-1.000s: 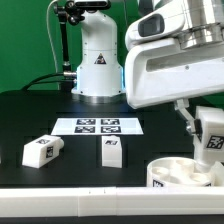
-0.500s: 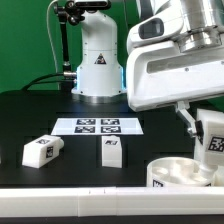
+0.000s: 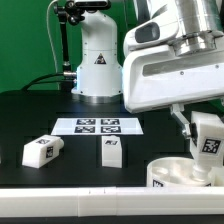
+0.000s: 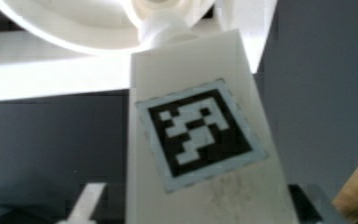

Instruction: Assemble stool

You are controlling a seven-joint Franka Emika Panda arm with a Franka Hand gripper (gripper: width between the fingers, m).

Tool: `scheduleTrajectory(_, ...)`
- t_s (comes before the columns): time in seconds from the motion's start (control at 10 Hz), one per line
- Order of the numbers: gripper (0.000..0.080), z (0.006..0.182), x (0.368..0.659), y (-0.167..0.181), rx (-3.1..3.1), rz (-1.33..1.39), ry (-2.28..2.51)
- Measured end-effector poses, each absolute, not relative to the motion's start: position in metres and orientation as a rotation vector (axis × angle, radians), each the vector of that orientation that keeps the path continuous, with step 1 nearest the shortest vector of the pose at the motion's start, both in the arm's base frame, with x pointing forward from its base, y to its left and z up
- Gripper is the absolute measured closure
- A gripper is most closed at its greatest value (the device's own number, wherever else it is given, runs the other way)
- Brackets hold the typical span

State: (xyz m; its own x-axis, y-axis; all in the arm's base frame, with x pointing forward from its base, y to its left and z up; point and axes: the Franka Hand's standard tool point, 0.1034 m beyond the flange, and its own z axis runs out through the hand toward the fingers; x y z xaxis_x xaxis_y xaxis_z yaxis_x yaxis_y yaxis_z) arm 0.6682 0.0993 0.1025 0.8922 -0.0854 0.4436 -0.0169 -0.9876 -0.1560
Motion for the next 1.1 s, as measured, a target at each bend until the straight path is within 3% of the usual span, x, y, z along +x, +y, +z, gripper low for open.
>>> scheduleTrajectory(1.1,0.0472,0.086,0.659,0.099,-2.924,-0.680,0.056)
